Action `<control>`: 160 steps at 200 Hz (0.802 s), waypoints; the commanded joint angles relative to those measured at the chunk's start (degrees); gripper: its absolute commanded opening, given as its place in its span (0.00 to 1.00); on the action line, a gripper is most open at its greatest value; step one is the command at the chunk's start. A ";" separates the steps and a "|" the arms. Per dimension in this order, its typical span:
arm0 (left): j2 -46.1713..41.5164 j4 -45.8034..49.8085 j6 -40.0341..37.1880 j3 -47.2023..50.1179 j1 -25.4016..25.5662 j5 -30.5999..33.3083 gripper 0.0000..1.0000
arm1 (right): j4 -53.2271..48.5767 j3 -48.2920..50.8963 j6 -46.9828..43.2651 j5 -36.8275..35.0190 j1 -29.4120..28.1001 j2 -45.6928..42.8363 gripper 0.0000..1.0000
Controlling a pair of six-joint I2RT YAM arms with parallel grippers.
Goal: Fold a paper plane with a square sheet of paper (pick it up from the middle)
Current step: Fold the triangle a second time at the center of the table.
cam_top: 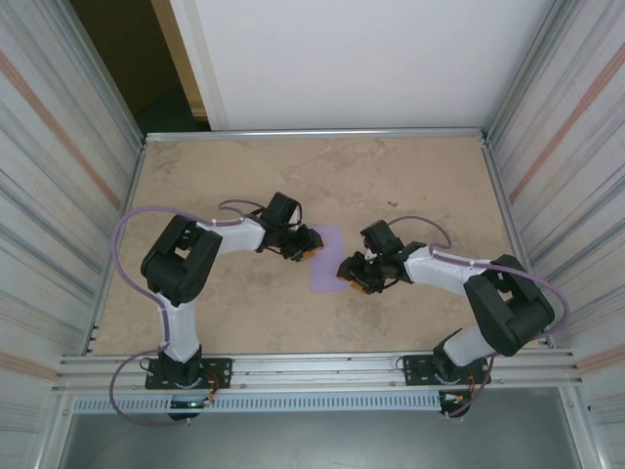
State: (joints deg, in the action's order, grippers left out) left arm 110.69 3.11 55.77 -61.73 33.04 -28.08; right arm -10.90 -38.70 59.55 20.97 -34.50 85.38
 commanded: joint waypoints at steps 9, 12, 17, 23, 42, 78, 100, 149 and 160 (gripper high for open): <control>2.93 7.34 1.36 1.14 -0.69 0.15 0.33 | -1.22 -1.02 -0.44 -0.65 -0.78 2.30 0.42; 3.01 7.31 1.34 1.15 -0.77 0.06 0.33 | -1.25 -1.10 -0.52 -0.71 -0.81 2.47 0.42; 3.11 7.30 1.49 1.18 -0.95 -0.13 0.33 | -1.31 -1.20 -0.57 -0.76 -1.04 2.62 0.41; 3.19 7.26 1.48 1.18 -1.09 -0.38 0.33 | -1.21 -1.30 -0.67 -0.73 -1.17 2.77 0.41; 3.46 7.48 1.46 1.09 -1.19 -0.80 0.33 | -0.75 -1.20 -0.82 -0.45 -1.70 3.25 0.39; 3.91 7.70 1.62 1.18 -1.31 -0.96 0.31 | -0.53 -1.47 -1.19 -0.41 -2.64 3.64 0.34; 4.00 7.56 1.89 1.53 -1.36 -1.02 0.31 | -1.03 -2.03 -1.80 -0.73 -3.01 3.80 0.34; 3.84 7.15 1.84 1.63 -1.31 -1.32 0.30 | -1.32 -2.88 -2.51 -0.92 -3.53 4.18 0.34; 3.81 7.01 1.85 1.79 -1.36 -1.30 0.30 | -1.23 -2.96 -2.60 -1.00 -3.55 4.01 0.34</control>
State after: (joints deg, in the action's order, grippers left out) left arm 111.39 3.11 56.86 -61.89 31.86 -31.05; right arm -11.11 -40.42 58.35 19.70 -37.32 88.60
